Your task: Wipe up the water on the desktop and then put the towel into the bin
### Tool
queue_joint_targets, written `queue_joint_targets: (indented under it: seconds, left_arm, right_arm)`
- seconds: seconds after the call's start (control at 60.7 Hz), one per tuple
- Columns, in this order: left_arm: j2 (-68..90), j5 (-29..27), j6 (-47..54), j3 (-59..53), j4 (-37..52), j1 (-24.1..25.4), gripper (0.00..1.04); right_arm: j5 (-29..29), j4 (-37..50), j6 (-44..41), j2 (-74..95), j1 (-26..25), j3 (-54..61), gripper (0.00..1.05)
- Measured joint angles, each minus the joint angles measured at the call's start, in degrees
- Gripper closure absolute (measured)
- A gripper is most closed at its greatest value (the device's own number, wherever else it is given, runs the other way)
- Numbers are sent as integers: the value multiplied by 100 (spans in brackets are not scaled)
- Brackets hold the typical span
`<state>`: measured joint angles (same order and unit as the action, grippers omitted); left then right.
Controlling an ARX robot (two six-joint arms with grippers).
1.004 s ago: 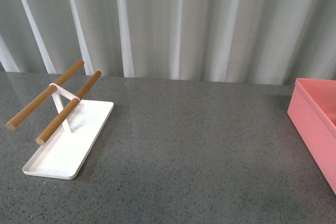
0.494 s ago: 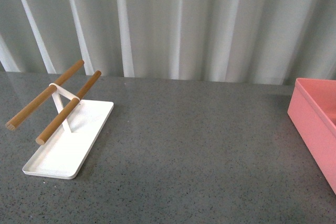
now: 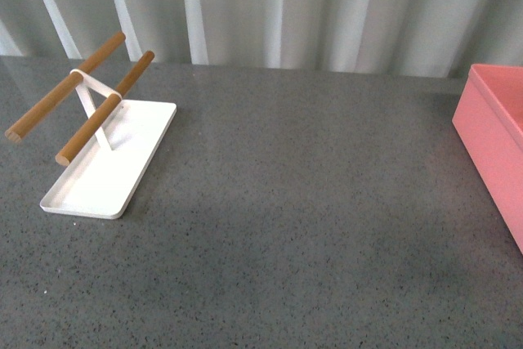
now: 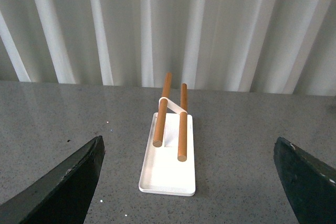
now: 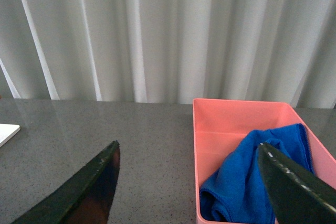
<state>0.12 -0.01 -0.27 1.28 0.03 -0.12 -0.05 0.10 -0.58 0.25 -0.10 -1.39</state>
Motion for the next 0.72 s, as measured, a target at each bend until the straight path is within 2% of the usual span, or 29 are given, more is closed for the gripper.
queue_joint_targets:
  seconds: [0.082, 0.132, 0.724]
  left_arm:
    - [0, 0, 0, 0, 0, 0, 7]
    - [0, 0, 0, 0, 0, 0, 7]
    - [0, 0, 0, 0, 0, 0, 7]
  right_arm:
    - [0, 0, 9, 0, 0, 0, 5]
    - [0, 0, 4, 0, 0, 0, 8]
    - [0, 0, 7, 0, 0, 0, 7]
